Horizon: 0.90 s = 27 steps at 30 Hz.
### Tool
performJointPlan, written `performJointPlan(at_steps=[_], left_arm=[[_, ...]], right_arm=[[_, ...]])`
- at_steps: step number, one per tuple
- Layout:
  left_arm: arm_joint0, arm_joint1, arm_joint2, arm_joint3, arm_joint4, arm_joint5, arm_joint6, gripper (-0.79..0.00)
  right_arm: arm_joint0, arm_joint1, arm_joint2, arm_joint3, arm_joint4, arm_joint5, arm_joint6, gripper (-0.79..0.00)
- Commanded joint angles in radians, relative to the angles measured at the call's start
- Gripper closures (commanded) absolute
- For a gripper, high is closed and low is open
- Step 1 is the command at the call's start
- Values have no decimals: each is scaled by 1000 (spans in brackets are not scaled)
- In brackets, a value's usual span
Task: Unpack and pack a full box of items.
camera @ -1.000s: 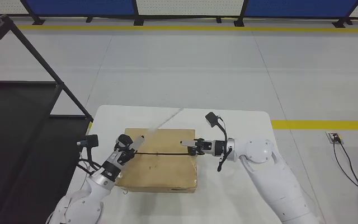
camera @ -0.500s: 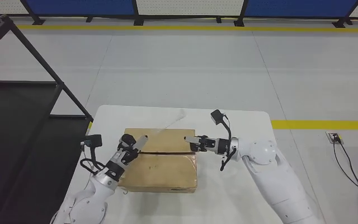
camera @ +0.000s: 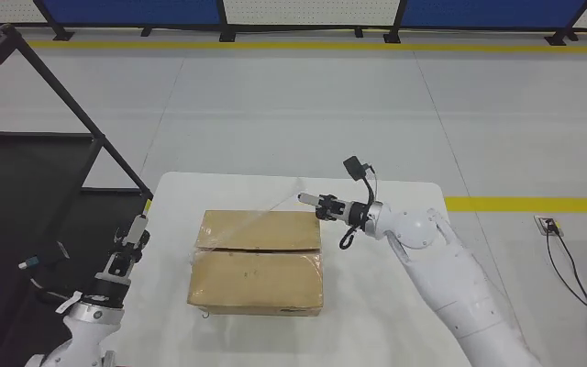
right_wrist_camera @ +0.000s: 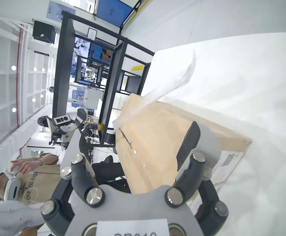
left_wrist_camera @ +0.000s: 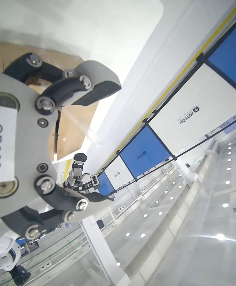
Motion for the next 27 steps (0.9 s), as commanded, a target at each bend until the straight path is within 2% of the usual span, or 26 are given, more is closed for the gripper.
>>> performJointPlan(at_steps=[1, 4, 11, 14, 15, 16, 17, 20, 23, 27], left_arm=[[28, 0, -24, 11, -15, -10, 2, -785], [71, -2, -47, 21, -26, -25, 12, -785], [141, -9, -57, 29, -46, -50, 42, -785], [155, -12, -53, 30, -50, -56, 46, -785], [157, -12, -53, 30, -51, -56, 47, -785], [160, -13, -51, 30, -53, -56, 48, -785], [161, -13, -50, 29, -55, -56, 49, -785], [165, -15, -48, 28, -58, -55, 49, -785], [169, -17, -46, 25, -57, -53, 52, -785], [173, -19, -43, 23, -57, -51, 55, -785]], right_arm=[[44, -15, -36, 62, -32, 1, -43, -785], [113, -45, -88, 165, -35, 4, -75, -785], [250, -119, -173, 402, 13, -45, -65, -785], [291, -147, -193, 486, 31, -72, -62, -680], [300, -156, -198, 510, 38, -79, -62, -677], [310, -164, -203, 531, 43, -83, -63, -720], [318, -173, -208, 552, 48, -88, -64, -711], [338, -197, -221, 605, 55, -104, -68, -610], [354, -218, -233, 647, 53, -110, -75, -406], [372, -240, -243, 690, 46, -119, -84, -351]])
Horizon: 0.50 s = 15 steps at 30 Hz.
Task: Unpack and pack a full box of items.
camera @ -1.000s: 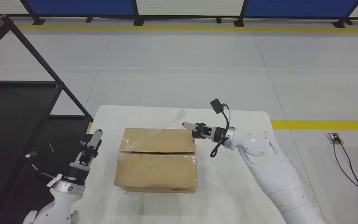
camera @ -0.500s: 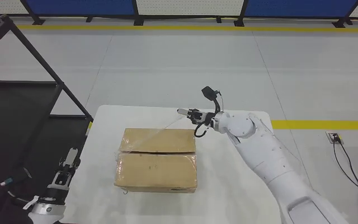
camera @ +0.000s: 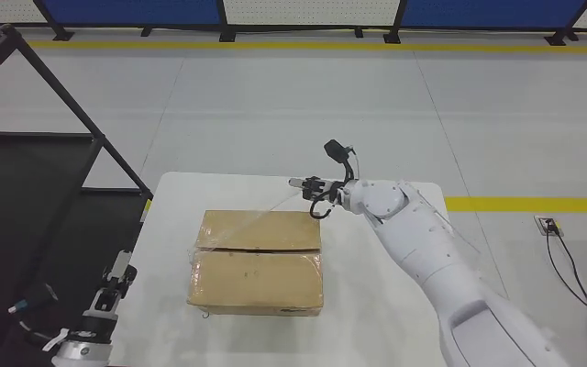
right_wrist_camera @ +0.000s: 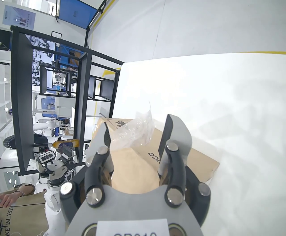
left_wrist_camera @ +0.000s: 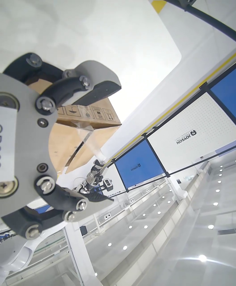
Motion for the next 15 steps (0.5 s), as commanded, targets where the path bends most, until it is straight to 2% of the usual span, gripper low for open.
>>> performJointPlan(at_steps=[1, 3, 6, 9, 15], left_arm=[[1, -1, 2, -1, 1, 1, 0, -785], [3, -2, 4, -3, 1, 1, 1, -785], [4, -3, 7, -7, 6, 0, 1, -785], [2, -4, 10, -7, 11, 1, 1, -785], [-18, -5, 18, 8, 27, 11, -4, -785]], right_arm=[[7, -8, -3, 17, -4, -1, -8, -339], [14, -16, -4, 35, -5, 1, -15, -326], [24, -25, -2, 58, -6, -3, -18, -231], [30, -29, 1, 78, -8, -13, -17, 0], [22, -26, 17, 97, -7, -70, -38, 0]])
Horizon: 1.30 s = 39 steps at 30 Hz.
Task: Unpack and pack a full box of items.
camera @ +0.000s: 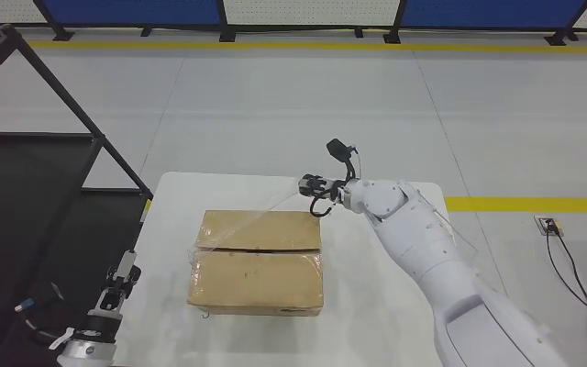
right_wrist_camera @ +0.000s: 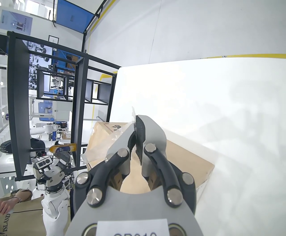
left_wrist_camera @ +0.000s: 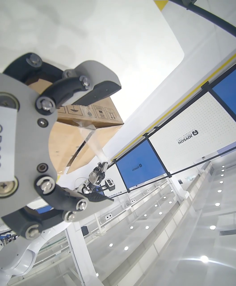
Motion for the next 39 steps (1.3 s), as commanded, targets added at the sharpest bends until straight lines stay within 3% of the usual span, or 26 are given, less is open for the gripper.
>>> performJointPlan(at_steps=[1, 11, 20, 26, 32, 39], left_arm=[[-9, 0, 4, 7, 7, 5, -4, -785], [-64, 2, 28, 47, 43, 19, -48, -785], [-101, 5, 36, 75, 54, 13, -99, -785], [-119, 8, 35, 86, 53, 5, -131, -785], [-137, 12, 42, 97, 56, -7, -171, -785], [-162, 15, 62, 96, 65, -10, -207, -785]], right_arm=[[-7, 3, 9, 1, 10, -27, 0, 0], [-80, 41, 83, -39, 103, -189, 66, 0], [-202, 98, 162, -195, 152, -297, 68, 0], [-349, 153, 243, -432, 189, -302, 122, 0], [-539, 213, 350, -746, 220, -216, 220, 0], [-730, 252, 427, -1033, 133, -102, 171, 0]])
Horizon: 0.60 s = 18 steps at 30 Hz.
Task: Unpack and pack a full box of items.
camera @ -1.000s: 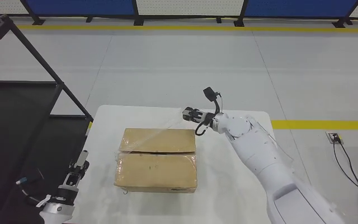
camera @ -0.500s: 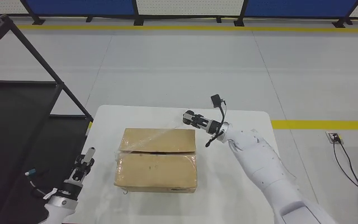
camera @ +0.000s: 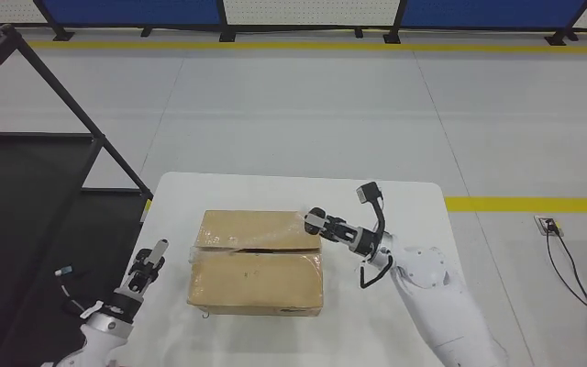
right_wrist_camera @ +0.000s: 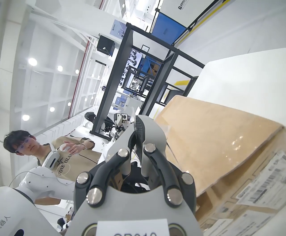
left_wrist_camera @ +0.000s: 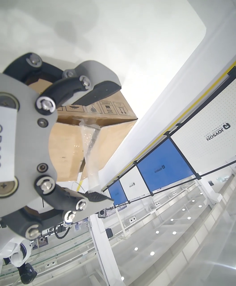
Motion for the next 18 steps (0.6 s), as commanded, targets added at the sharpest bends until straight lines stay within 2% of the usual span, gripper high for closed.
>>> performJointPlan(at_steps=[1, 11, 18], left_arm=[[-7, 1, 6, -3, 4, -2, -10, -785], [-49, 5, 48, 7, 26, 7, -59, -785], [-101, 8, 79, 45, 35, 27, -88, -785]], right_arm=[[-39, 6, 12, -56, -39, 29, -34, 0], [-186, 10, -5, -222, -206, 94, -256, 0], [-247, 11, -11, -277, -262, 121, -346, 0]])
